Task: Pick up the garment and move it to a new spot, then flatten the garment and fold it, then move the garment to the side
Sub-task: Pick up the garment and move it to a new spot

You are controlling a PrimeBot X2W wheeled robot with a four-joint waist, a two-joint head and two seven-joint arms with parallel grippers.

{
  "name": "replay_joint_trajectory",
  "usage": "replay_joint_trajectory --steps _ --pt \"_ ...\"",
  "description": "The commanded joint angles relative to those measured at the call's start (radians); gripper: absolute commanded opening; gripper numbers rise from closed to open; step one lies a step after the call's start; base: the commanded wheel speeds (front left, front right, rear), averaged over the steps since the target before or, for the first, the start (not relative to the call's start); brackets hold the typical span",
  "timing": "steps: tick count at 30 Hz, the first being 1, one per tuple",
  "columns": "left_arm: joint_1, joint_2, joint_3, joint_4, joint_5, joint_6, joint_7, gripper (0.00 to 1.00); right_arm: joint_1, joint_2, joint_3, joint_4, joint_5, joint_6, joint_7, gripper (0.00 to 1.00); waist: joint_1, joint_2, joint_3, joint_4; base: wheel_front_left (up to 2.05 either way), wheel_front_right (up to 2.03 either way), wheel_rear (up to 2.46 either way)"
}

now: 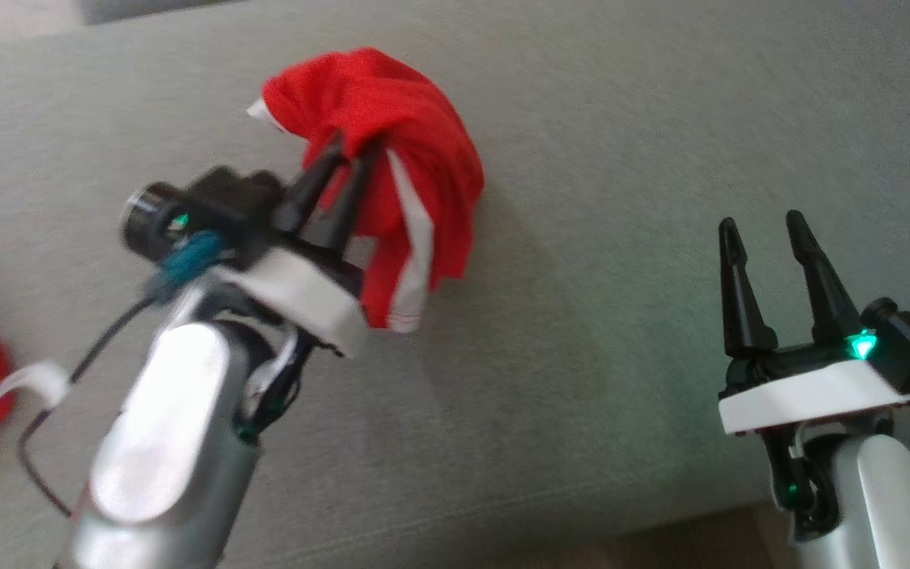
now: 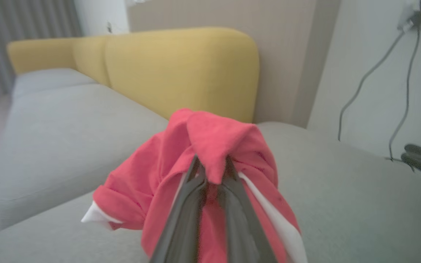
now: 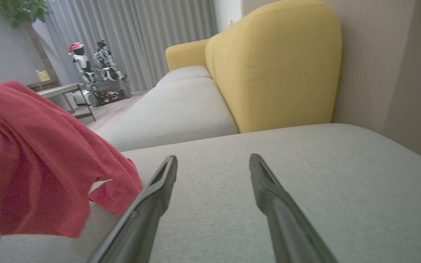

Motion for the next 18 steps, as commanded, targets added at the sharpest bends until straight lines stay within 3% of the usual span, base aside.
replay_joint_trajectory --steps 1,7,12,13,14,15,18 --pt "-0.067 0.004 0.001 0.015 0.013 -0.01 0.015 0.0 -0.038 -0.004 0.034 -0.033 0.017 -0.001 -0.021 1.0 0.0 0.0 0.076 -0.091 0.0 0.0 0.0" --pt "-0.107 -0.012 -0.108 0.188 0.024 -0.032 0.047 0.0 -0.058 -0.004 0.059 -0.009 0.046 -0.001 -0.058 1.0 0.0 0.0 0.131 -0.16 0.0 0.0 0.0" --pt "-0.13 -0.019 -0.182 0.293 0.008 -0.041 0.062 0.0 -0.065 -0.004 0.061 0.013 0.053 -0.001 -0.077 1.0 0.0 0.0 0.138 -0.169 0.0 0.0 0.0" --pt "-0.133 -0.019 -0.193 0.306 0.002 -0.042 0.059 0.37 -0.066 -0.004 0.061 0.018 0.054 -0.001 -0.078 1.0 0.0 0.0 0.135 -0.165 0.0 0.0 0.0" --pt "-0.133 -0.019 -0.193 0.306 0.002 -0.042 0.059 0.37 -0.066 -0.004 0.061 0.018 0.054 -0.001 -0.078 1.0 0.0 0.0 0.135 -0.165 0.0 0.0 0.0" --pt "-0.134 -0.021 -0.201 0.317 -0.005 -0.042 0.055 1.0 -0.067 -0.004 0.06 0.022 0.054 -0.001 -0.079 1.0 0.0 0.0 0.13 -0.159 0.0 0.0 0.0" --pt "-0.128 -0.022 -0.218 0.331 -0.021 -0.044 0.031 1.0 -0.068 -0.004 0.057 0.033 0.048 -0.001 -0.078 1.0 0.0 0.0 0.105 -0.128 0.0 0.0 0.0"
